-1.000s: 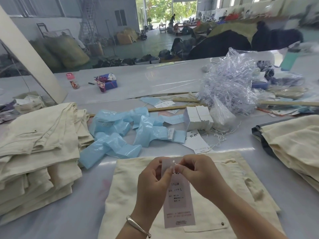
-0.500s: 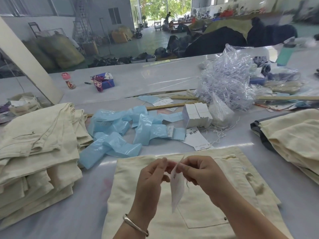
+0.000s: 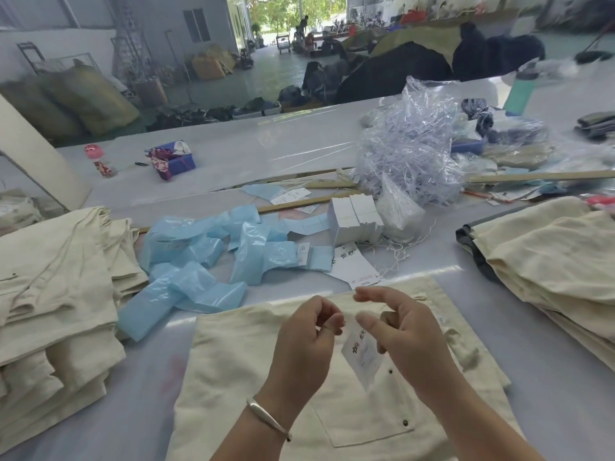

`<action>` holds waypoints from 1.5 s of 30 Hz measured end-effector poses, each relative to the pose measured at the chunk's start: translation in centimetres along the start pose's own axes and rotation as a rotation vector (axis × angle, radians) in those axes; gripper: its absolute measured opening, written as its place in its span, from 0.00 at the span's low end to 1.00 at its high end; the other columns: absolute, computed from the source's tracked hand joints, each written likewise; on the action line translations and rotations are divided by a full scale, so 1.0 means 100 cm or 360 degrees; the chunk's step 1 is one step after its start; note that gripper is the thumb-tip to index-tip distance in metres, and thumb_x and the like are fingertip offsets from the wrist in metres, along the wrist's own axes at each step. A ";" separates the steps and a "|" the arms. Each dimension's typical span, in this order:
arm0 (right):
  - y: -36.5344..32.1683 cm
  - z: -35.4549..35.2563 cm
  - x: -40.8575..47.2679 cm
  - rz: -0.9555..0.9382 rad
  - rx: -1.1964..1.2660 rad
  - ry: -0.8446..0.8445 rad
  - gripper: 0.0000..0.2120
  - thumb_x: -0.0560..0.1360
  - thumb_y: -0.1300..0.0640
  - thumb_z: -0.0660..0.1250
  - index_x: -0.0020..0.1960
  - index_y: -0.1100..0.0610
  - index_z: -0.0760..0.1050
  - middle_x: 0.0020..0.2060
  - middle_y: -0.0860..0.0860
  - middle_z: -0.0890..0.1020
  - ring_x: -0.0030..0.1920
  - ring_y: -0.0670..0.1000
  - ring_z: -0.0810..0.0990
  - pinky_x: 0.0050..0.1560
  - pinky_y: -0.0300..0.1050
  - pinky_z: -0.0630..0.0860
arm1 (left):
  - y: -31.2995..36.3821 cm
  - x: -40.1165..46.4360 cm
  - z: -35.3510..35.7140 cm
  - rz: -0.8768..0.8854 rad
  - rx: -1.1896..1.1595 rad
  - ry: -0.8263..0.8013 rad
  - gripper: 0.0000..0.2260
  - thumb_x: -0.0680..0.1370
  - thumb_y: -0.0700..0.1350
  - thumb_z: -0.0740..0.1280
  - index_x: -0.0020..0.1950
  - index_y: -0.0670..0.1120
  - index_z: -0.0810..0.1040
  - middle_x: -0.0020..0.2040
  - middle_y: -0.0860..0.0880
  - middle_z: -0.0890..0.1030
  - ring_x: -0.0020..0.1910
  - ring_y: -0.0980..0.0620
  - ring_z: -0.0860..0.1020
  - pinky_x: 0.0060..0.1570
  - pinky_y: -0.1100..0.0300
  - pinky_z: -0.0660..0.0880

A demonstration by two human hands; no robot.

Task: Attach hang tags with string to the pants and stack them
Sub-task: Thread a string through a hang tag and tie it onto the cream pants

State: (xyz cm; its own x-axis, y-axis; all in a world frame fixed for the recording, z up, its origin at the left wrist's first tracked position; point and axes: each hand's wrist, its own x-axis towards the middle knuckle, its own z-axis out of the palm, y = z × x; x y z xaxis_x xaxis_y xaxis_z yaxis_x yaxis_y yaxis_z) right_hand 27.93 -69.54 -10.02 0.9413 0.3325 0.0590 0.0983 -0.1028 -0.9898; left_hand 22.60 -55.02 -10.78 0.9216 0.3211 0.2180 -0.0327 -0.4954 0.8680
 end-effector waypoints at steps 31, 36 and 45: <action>0.110 -0.117 0.105 -0.0349 -0.0993 0.0172 0.04 0.65 0.59 0.79 0.37 0.53 0.85 0.34 0.50 0.73 0.40 0.52 0.73 0.43 0.46 0.70 | -0.060 0.124 0.187 -0.0322 0.0807 -0.0587 0.06 0.75 0.50 0.68 0.45 0.49 0.82 0.46 0.51 0.79 0.51 0.51 0.76 0.48 0.57 0.72; 0.133 -0.106 0.115 -0.0214 -0.1289 0.0120 0.04 0.65 0.61 0.76 0.33 0.54 0.84 0.33 0.51 0.73 0.39 0.55 0.72 0.42 0.46 0.65 | -0.061 0.126 0.189 -0.0496 0.0449 -0.0495 0.08 0.76 0.45 0.68 0.36 0.51 0.75 0.36 0.57 0.76 0.39 0.57 0.73 0.38 0.68 0.68; 0.135 -0.078 0.116 -0.0294 -0.1291 0.0699 0.07 0.61 0.64 0.71 0.26 0.57 0.79 0.28 0.53 0.73 0.31 0.58 0.74 0.36 0.51 0.69 | -0.044 0.128 0.176 -0.0853 -0.0287 -0.0289 0.18 0.74 0.38 0.68 0.24 0.49 0.76 0.26 0.54 0.75 0.29 0.58 0.71 0.36 0.66 0.69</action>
State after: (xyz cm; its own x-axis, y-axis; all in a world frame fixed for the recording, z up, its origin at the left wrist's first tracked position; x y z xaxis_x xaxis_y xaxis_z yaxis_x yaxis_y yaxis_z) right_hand 42.69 -74.41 -21.67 0.9097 0.0423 0.4130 0.2974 -0.7604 -0.5773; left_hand 41.37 -62.92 -19.61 0.8786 0.3375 -0.3378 0.4051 -0.1522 0.9015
